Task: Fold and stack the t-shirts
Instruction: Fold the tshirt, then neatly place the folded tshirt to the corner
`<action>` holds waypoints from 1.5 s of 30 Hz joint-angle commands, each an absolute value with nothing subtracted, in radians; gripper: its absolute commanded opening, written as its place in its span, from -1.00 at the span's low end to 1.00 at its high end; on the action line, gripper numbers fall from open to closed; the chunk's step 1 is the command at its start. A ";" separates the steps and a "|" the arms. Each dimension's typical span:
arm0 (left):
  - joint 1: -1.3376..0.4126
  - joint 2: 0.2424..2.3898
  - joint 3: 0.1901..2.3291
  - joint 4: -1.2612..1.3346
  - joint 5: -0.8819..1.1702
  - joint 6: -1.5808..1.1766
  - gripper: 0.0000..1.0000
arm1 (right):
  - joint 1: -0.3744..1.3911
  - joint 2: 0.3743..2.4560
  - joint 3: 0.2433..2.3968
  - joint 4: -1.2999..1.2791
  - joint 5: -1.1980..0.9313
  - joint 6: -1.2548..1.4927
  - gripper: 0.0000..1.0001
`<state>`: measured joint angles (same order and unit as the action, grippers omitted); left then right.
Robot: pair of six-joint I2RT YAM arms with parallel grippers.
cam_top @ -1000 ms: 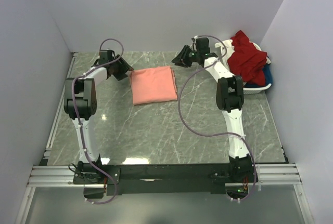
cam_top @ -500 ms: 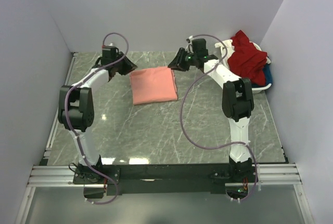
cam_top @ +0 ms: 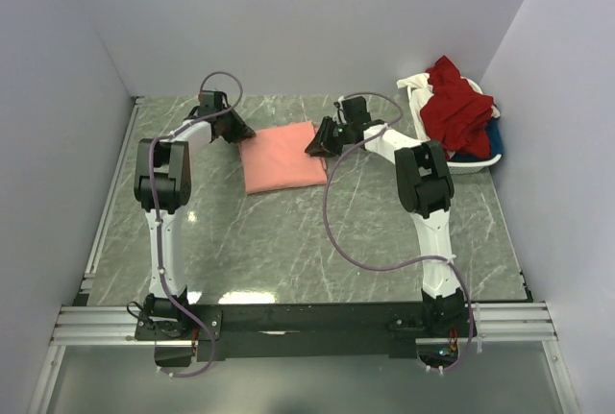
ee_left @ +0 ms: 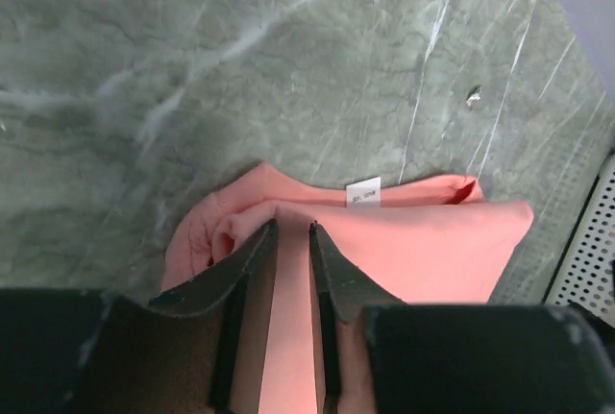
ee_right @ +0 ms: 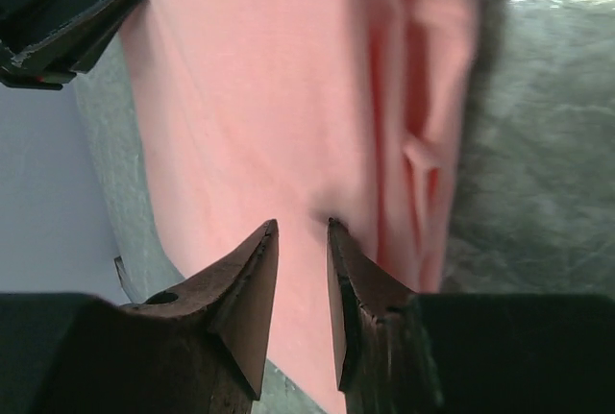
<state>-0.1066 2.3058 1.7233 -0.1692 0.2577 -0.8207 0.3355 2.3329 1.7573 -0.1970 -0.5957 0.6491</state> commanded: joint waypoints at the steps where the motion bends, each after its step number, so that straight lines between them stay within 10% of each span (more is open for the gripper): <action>1: -0.089 2.319 1.778 -0.193 0.253 -0.793 -0.46 | 0.325 2.338 1.767 -0.196 -0.607 0.638 -0.31; 11: -0.077 2.163 1.743 -0.219 0.285 -0.749 0.11 | 0.316 2.321 1.778 -0.233 -0.597 0.621 -0.31; 31: -0.182 1.858 1.235 -0.261 0.146 -0.721 0.36 | 0.313 1.979 1.671 -0.287 -0.470 0.543 -0.07; 36: -0.213 1.929 1.316 -0.322 0.075 -0.696 0.22 | 0.313 1.821 1.501 -0.235 -0.466 0.571 -0.07; 45: -0.219 2.085 1.522 -0.501 -0.190 -0.637 -0.94 | 0.314 1.499 1.169 -0.138 -0.430 0.606 -0.07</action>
